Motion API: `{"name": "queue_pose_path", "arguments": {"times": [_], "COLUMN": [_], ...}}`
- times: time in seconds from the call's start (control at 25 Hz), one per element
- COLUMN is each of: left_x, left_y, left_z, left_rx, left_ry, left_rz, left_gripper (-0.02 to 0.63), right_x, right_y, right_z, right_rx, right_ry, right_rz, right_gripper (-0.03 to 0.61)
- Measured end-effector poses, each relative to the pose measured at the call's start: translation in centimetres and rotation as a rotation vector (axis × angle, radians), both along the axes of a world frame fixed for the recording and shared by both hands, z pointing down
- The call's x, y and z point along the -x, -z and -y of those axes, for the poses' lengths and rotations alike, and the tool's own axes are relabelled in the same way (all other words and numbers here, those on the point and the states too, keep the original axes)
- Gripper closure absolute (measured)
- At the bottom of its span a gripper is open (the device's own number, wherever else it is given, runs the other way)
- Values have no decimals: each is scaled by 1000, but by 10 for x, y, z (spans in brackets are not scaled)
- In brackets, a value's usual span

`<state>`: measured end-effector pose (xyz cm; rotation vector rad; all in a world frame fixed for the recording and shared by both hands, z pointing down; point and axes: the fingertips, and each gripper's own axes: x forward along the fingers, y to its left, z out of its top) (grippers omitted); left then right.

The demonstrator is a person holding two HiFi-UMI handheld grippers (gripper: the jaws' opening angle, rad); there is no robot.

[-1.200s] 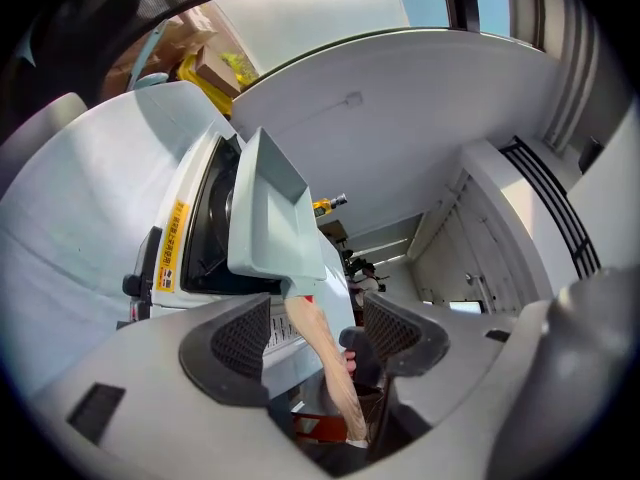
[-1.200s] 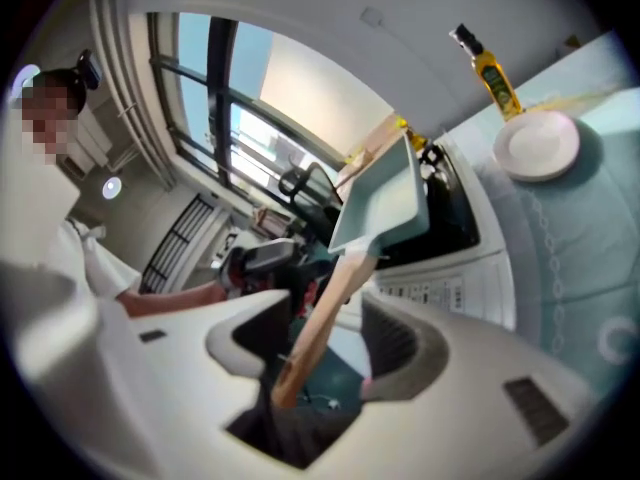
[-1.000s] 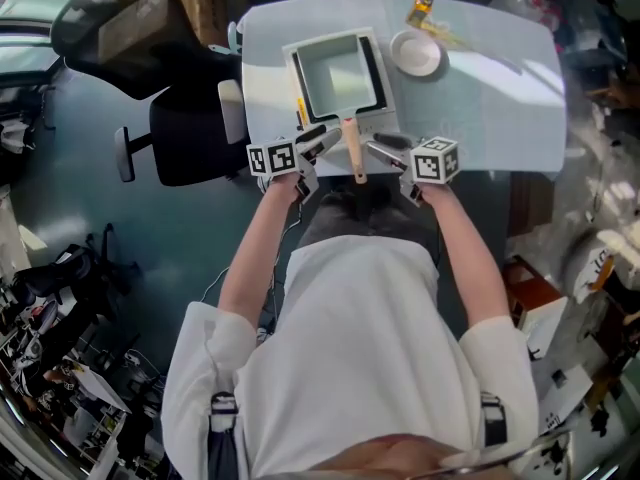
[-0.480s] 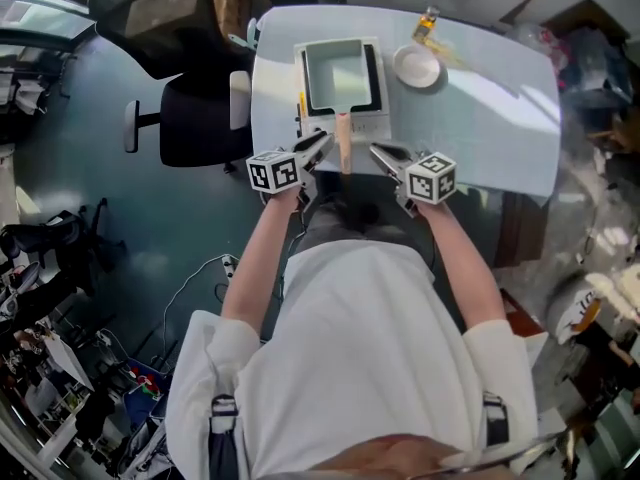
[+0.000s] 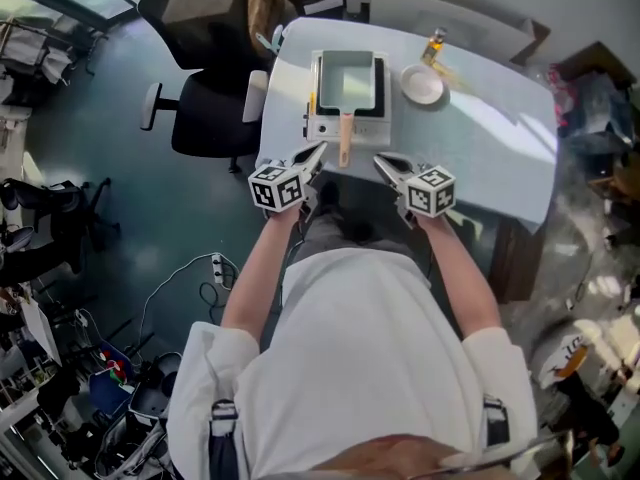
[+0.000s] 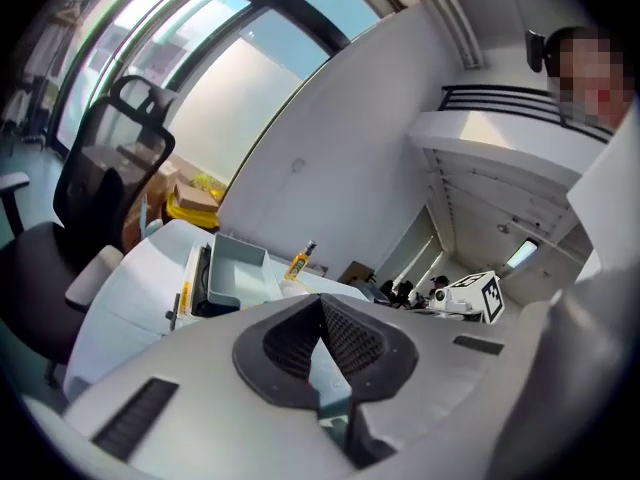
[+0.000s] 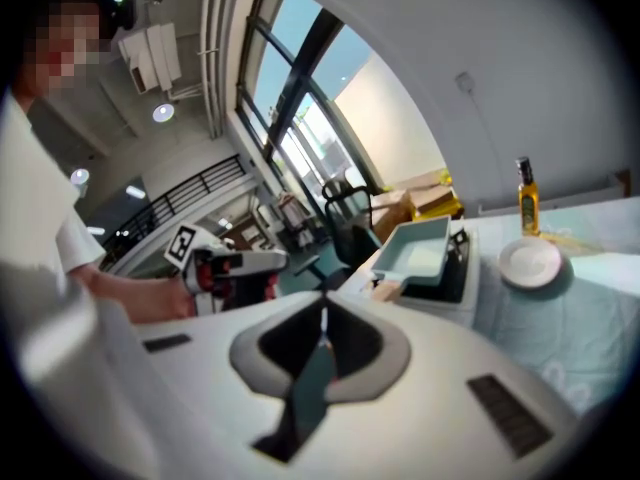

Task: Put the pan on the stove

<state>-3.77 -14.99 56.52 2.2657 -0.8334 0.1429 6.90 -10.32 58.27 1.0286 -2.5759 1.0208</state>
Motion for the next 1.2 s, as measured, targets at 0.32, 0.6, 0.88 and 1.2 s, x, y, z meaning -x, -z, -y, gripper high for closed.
{"name": "queue_pose_path", "arguments": {"times": [0.32,0.6,0.88,1.2], "left_x": [18,47,77,94], "left_y": [48,63,82,86], "left_z": [-35,-57,-65,-52], "left_rx": [-171,-205,-237,-243], "left_ry": [72,69,39,-2], "left_rz": [67,96,85,78], "left_gripper": [586,585,584,584], "right_x": [4,19,24,24], "right_y": [22,52,85,102], "right_z": [-19,-28,-37,-36], "right_rx": [-131,-209,-272,-296], "right_ry": [7,-4,-100,-165], "right_rz": [-96,-134,-155,-185], "right_gripper": [541,541,541,542]}}
